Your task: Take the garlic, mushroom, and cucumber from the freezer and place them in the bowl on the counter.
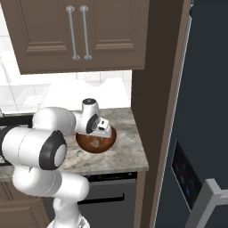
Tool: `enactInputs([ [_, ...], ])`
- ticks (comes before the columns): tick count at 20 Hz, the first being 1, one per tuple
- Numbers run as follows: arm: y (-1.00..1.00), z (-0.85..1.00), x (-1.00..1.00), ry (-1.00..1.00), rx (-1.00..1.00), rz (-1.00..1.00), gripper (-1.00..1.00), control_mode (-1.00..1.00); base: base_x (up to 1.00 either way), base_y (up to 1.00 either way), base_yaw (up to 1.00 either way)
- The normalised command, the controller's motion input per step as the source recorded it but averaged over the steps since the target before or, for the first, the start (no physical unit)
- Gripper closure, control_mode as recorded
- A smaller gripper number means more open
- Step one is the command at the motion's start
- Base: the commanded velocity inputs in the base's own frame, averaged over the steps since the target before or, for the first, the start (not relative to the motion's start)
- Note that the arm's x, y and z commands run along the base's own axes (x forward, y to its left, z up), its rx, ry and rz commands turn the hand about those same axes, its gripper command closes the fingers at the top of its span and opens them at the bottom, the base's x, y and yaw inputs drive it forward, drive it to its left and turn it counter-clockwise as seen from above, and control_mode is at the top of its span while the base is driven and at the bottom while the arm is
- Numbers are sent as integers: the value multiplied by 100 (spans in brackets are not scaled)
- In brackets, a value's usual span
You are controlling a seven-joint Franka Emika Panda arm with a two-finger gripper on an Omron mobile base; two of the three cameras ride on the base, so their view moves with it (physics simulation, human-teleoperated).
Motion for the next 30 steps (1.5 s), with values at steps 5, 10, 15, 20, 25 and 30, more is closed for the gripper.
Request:
enactInputs([
  [5, 0, 24, -14, -7, 0, 0, -100, -100, 0, 0, 0],
  [10, 0, 27, -21, -12, 0, 0, -100, -100, 0, 0, 0],
  [15, 0, 34, -32, -12, 0, 0, -100, -100, 0, 0, 0],
  [20, 0, 60, -57, -9, 0, 0, -100, -100, 0, 0, 0],
  [25, 0, 78, -88, 0, 0, 0, -100, -100, 0, 0, 0],
  [30, 0, 69, -100, 0, 0, 0, -100, -100, 0, 0, 0],
])
